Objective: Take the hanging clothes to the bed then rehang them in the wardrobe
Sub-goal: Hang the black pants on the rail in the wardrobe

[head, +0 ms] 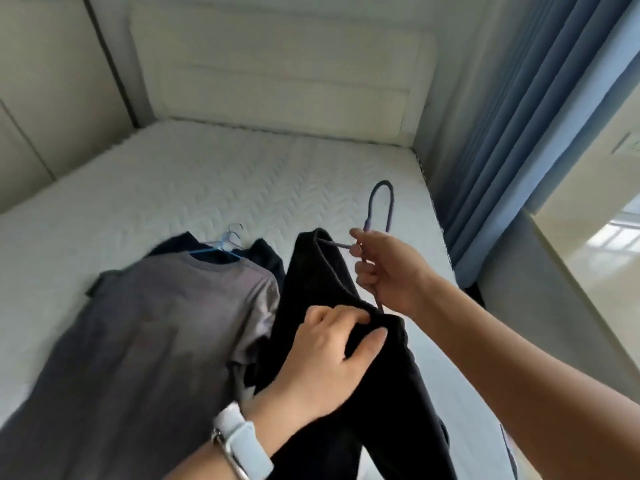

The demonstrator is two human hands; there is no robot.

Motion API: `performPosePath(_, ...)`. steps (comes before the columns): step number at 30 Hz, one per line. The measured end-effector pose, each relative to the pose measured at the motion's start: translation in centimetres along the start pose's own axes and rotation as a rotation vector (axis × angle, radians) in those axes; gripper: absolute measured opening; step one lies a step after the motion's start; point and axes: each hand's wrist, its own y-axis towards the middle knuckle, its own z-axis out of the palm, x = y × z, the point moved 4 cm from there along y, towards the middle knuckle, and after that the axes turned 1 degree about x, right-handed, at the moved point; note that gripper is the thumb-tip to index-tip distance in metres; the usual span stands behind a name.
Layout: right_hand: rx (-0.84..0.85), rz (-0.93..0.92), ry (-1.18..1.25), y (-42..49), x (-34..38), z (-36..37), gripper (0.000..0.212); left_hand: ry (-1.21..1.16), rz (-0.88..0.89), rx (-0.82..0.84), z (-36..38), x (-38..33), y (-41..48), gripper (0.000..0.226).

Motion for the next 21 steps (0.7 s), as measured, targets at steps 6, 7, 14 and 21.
performPosePath(6, 0.097, -0.248, 0.069, -8.2, 6.5, 7.9, 0.026, -0.065, -0.240, 0.030, -8.5, -7.7, -3.4, 0.056)
performPosePath(7, 0.105, -0.281, 0.071, -9.3, 7.4, 9.2, 0.028, 0.012, -0.251, -0.024, -10.0, -9.1, -3.9, 0.052)
performPosePath(14, 0.398, -0.506, -0.140, -16.9, 11.5, 17.6, 0.020, 0.554, -0.330, -0.476, -23.0, -12.3, -10.0, 0.030)
performPosePath(21, 0.397, -1.062, -0.927, -23.5, 13.9, 24.7, 0.017, 0.565, -0.272, -0.877, -32.0, -14.6, -20.5, 0.025)
